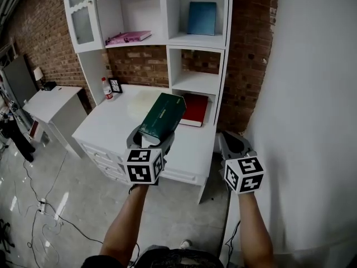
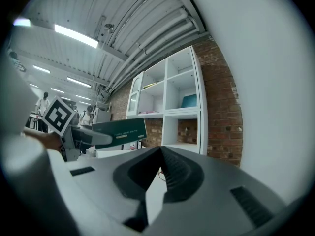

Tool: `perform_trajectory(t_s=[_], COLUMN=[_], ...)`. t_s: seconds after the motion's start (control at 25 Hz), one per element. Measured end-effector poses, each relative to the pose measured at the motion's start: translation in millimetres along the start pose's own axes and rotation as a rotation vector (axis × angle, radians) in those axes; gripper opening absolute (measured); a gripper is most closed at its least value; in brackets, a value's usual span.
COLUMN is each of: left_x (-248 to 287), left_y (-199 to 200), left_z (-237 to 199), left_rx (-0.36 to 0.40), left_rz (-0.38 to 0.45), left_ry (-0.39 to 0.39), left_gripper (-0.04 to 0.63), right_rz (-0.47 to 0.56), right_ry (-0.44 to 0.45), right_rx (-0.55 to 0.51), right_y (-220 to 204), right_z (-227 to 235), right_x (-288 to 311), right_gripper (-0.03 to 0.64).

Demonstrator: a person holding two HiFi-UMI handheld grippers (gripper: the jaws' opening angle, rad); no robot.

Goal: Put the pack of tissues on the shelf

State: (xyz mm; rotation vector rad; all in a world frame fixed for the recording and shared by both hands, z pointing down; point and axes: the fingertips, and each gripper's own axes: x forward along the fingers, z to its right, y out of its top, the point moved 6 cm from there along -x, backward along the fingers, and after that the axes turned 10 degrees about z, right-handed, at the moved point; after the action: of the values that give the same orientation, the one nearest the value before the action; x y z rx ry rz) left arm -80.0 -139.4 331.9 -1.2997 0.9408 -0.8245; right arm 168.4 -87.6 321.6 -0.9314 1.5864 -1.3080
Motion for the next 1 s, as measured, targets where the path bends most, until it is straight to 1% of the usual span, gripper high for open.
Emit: perform_trajectory(t_s=[0.32, 0.52, 0.76, 1.0], left_x=[29.7, 59.3, 110.0, 174.7], left_y=[-7.0, -17.2, -27.1, -31.6], left_z=[-4.0, -10.9, -28.2, -50.5], left_rx=[0.001, 0.007, 0.0, 0.001], left_rz=[0.002, 0.002, 0.003, -0.006], left_ry=[-0.019, -0.035, -0.069, -0.122], left_gripper=[0.448, 0.448, 0.448, 0.448], right_rz=[0.0, -0.003, -0.017, -0.034], right_ry=[0.011, 0.008, -0.015, -0.054], right_rx=[-0.009, -0.019, -0.028, -0.03], right_y=[-8.5, -18.0, -29.6, -36.3], right_z=[8.2, 18.4, 33.5, 51.2], right_x=[25.5, 50.1, 92.3, 149.1], right_gripper=[0.005, 0.005, 0.005, 0.005])
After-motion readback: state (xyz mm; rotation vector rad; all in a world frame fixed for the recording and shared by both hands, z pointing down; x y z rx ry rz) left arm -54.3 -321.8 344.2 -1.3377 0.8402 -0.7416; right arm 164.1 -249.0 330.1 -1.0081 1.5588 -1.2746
